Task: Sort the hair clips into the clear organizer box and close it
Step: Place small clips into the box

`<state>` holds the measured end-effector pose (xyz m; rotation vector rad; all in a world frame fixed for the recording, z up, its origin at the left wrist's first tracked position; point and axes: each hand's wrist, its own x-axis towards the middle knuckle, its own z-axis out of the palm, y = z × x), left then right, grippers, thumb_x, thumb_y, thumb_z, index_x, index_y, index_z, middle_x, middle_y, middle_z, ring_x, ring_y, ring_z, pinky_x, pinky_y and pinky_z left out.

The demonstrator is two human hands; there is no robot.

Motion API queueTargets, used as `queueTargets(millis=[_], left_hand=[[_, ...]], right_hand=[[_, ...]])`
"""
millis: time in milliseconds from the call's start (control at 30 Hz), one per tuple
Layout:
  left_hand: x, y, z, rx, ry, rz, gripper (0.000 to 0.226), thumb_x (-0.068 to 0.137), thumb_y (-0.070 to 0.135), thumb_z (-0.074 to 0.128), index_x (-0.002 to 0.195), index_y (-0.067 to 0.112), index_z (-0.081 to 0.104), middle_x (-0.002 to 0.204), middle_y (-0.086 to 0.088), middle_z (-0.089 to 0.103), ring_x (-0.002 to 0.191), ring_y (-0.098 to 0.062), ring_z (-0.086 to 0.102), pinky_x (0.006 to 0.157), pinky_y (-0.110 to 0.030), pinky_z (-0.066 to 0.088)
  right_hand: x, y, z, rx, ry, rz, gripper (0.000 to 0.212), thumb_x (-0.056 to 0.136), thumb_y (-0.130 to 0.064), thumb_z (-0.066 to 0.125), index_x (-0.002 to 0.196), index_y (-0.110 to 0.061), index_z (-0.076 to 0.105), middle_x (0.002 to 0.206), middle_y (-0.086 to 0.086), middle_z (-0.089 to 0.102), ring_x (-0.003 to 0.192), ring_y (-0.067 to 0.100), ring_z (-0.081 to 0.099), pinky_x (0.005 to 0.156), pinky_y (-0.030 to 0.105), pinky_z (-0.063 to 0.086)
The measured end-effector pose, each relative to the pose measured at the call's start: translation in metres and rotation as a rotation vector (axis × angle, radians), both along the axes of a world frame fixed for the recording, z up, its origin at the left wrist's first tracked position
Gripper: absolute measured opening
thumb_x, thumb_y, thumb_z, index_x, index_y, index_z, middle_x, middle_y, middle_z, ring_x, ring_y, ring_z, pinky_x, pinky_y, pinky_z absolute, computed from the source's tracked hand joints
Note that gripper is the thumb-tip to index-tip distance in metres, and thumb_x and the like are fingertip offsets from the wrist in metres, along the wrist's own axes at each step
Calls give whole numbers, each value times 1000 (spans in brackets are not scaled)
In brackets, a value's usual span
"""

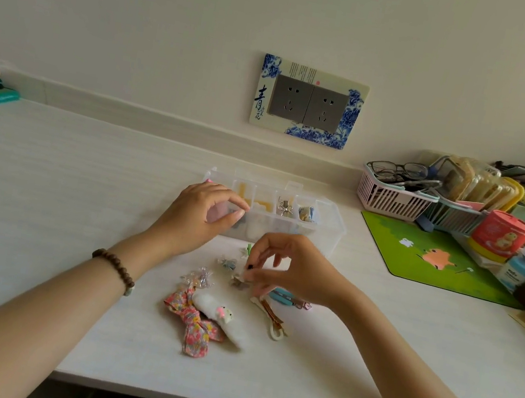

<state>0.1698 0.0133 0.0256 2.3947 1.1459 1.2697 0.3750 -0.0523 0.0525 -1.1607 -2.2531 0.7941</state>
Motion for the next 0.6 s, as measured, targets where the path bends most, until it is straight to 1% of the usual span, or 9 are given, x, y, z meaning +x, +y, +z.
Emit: queueTargets(millis=[67,133,200,300,333,400,467,533,600], left_hand=[[-2,1,0,-35,-30,19,28,84,47,54,106,32,62,105,16,63,101,-11,55,92,-31,42],[-4,3,-1,-39,-21,49,30,83,45,58,111,34,60,106,16,61,101,-12,55,91,-32,43],[-6,5,-2,-26,-2,81,31,82,41,62,113,33,61,106,10,63,99,-13,55,93,-35,43],[-6,4,-1,5,-24,116,37,80,29,70,115,25,62,104,6,61,97,-14,54,91,-31,42],[-7,3,1,7,-38,126,41,78,27,72,117,21,61,106,5,60,98,-13,53,89,-28,41],[-8,1,3,-32,-62,135,47,76,26,74,121,18,59,111,8,55,102,-9,50,88,-23,37],[-8,1,2,-81,-60,129,49,78,27,73,123,18,57,112,10,51,105,-7,48,89,-20,35],[-8,3,0,-115,-58,117,46,79,28,71,123,20,57,112,9,52,106,-7,48,87,-16,34],[-9,5,-1,-135,-59,109,43,82,30,68,123,22,58,115,7,53,108,-7,48,85,-10,33]], right_hand=[[-1,10,11,92,72,-63,9,78,-18,71,85,-17,64,84,-9,68,76,-2,61,67,12,44],[-2,25,24,201,168,-181,10,78,-18,71,85,-17,64,84,-6,68,74,-3,60,64,7,43],[-4,42,33,267,250,-273,11,77,-17,72,84,-14,64,81,-5,68,68,-4,59,60,5,42],[-12,60,36,270,312,-314,11,77,-16,74,81,-13,64,75,-8,66,66,-2,59,58,5,42],[-16,65,35,267,307,-316,11,77,-16,74,81,-13,64,76,-7,67,68,1,60,57,5,42],[-24,73,31,286,233,-338,11,77,-17,74,81,-14,64,79,-4,68,73,7,62,59,3,40],[-28,80,27,313,144,-365,9,78,-18,72,82,-16,64,82,-4,68,81,11,64,62,7,41],[-27,81,26,327,109,-385,9,79,-19,71,84,-17,65,84,-6,67,85,12,64,63,9,40],[-25,73,28,343,124,-367,8,80,-20,71,84,-18,65,84,-7,67,80,9,62,62,6,42]])
